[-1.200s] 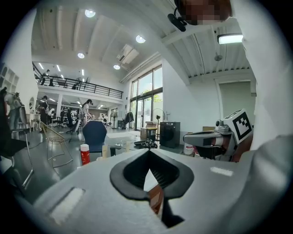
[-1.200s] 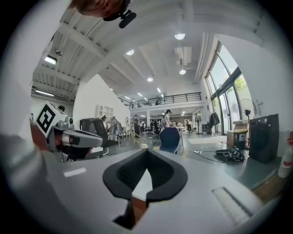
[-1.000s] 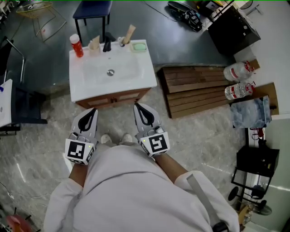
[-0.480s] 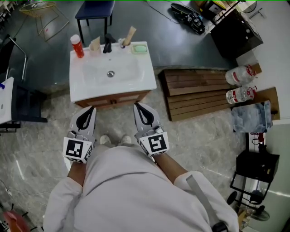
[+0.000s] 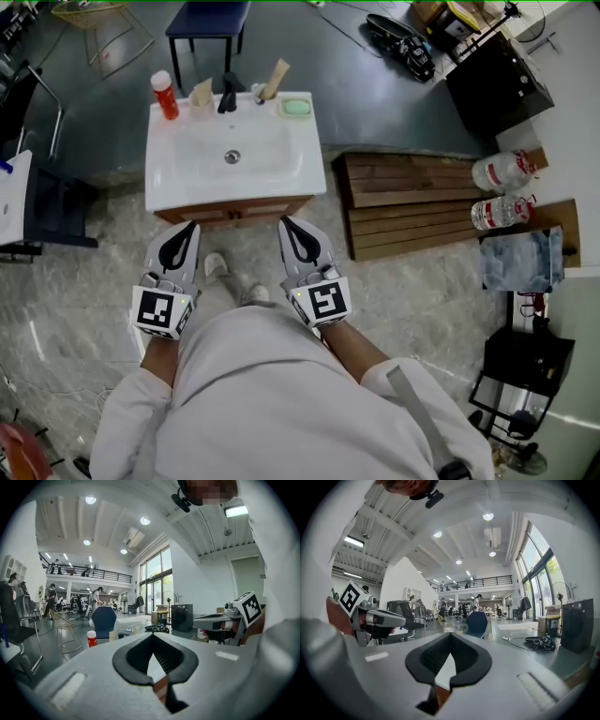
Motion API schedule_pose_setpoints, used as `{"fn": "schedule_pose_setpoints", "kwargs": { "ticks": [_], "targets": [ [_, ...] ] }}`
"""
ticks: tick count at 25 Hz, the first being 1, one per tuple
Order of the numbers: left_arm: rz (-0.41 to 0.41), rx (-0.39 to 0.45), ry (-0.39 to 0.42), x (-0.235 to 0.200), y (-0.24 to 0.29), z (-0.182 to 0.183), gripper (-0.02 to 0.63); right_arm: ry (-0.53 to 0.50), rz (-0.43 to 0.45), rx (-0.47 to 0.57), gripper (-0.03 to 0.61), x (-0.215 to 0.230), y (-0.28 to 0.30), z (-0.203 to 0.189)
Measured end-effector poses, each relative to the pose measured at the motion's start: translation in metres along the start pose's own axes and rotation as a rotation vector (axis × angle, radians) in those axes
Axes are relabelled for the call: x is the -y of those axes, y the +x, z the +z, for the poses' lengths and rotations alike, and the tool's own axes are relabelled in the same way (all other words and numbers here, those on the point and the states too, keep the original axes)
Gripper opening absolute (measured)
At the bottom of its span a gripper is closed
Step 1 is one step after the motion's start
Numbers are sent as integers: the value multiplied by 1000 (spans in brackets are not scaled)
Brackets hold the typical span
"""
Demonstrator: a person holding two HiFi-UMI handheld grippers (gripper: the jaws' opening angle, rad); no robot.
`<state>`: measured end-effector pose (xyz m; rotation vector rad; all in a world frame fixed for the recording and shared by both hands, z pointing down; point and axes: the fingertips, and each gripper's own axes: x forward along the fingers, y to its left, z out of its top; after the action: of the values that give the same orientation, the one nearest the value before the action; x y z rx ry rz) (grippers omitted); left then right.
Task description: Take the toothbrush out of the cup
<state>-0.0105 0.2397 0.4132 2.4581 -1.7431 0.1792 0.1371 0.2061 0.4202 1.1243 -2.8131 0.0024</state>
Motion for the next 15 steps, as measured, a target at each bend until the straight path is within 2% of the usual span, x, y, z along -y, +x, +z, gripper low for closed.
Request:
{"fn": "schedule_pose_setpoints", "kwargs": {
  "ticks": [4,15],
  "targets": [
    [-14,6,-8,-13,18,-1,5,-5,-14,-1,3,10,17,1],
    [-95,25,-19,-83,92,-1,5,-31,-98,-41,3,42,97,0]
  ]
}}
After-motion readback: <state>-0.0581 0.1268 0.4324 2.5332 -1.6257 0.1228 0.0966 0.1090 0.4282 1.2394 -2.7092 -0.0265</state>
